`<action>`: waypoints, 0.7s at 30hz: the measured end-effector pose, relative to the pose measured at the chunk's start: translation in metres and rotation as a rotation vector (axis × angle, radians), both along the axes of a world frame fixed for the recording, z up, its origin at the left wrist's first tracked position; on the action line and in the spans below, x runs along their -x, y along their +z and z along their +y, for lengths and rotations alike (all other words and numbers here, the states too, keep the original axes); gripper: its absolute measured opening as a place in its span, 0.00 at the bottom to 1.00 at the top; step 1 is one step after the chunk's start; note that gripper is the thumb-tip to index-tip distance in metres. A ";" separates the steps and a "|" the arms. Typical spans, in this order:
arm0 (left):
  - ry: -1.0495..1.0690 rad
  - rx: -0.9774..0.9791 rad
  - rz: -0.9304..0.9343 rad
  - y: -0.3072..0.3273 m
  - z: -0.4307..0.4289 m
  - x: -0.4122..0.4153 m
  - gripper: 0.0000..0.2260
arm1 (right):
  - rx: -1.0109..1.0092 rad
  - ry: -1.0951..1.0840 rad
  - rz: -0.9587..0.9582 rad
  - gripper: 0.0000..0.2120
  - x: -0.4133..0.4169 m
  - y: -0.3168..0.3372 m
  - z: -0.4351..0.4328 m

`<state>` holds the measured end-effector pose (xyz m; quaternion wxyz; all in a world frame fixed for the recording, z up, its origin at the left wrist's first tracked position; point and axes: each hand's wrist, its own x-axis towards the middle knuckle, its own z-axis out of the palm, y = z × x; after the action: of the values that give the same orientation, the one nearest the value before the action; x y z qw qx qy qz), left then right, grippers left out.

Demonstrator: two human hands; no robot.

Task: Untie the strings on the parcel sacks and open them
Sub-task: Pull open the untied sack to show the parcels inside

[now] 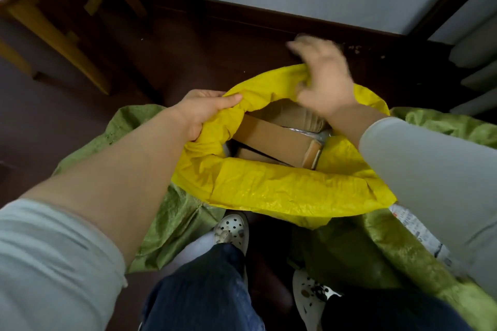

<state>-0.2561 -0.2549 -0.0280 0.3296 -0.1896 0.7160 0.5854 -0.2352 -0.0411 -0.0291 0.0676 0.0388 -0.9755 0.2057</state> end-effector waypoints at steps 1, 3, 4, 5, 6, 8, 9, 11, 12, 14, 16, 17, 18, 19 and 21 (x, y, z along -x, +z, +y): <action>0.002 -0.010 0.001 -0.001 0.001 0.000 0.05 | -0.049 0.152 0.026 0.36 -0.002 0.001 -0.012; 0.015 -0.036 0.022 -0.002 0.002 0.000 0.08 | -0.240 0.355 -0.030 0.36 -0.003 -0.001 -0.035; 0.023 -0.046 0.041 -0.002 0.003 0.000 0.11 | -0.310 0.384 -0.079 0.34 -0.002 -0.003 -0.041; 0.029 -0.047 0.069 -0.002 0.004 0.000 0.13 | -0.352 0.379 -0.113 0.31 0.000 -0.004 -0.046; 0.028 -0.037 0.105 -0.002 0.006 0.001 0.17 | -0.370 0.363 -0.127 0.27 0.004 -0.004 -0.048; -0.054 0.082 0.217 -0.003 0.010 0.002 0.26 | -0.380 0.317 -0.128 0.19 0.012 -0.005 -0.050; -0.173 0.237 0.291 -0.004 0.013 0.002 0.29 | -0.370 0.285 -0.140 0.18 0.015 -0.005 -0.048; -0.439 0.555 0.439 -0.003 0.015 0.000 0.25 | -0.315 0.214 -0.168 0.17 0.017 -0.003 -0.040; -0.513 0.625 0.493 -0.002 0.014 -0.003 0.20 | -0.292 0.180 -0.185 0.16 0.017 -0.001 -0.034; -0.576 0.665 0.504 -0.005 0.005 -0.007 0.14 | -0.280 0.105 -0.237 0.16 0.016 0.003 -0.018; -0.607 0.693 0.467 -0.011 -0.007 -0.011 0.13 | -0.230 -0.007 -0.294 0.16 0.014 0.002 0.002; -0.605 0.690 0.444 -0.014 -0.013 -0.014 0.15 | -0.205 -0.059 -0.323 0.16 0.014 0.001 0.010; -0.579 0.688 0.418 -0.016 -0.018 -0.016 0.19 | -0.193 -0.096 -0.346 0.16 0.014 -0.002 0.014; -0.537 0.722 0.413 -0.019 -0.020 -0.018 0.23 | -0.196 -0.120 -0.363 0.16 0.014 -0.004 0.017; -0.468 0.915 0.475 -0.015 -0.018 -0.023 0.27 | -0.199 -0.151 -0.347 0.17 0.015 -0.006 0.018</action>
<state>-0.2330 -0.2733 -0.0430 0.1648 -0.0125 0.9742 0.1535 -0.2502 -0.0233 -0.0355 -0.0906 -0.0637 -0.9882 0.1061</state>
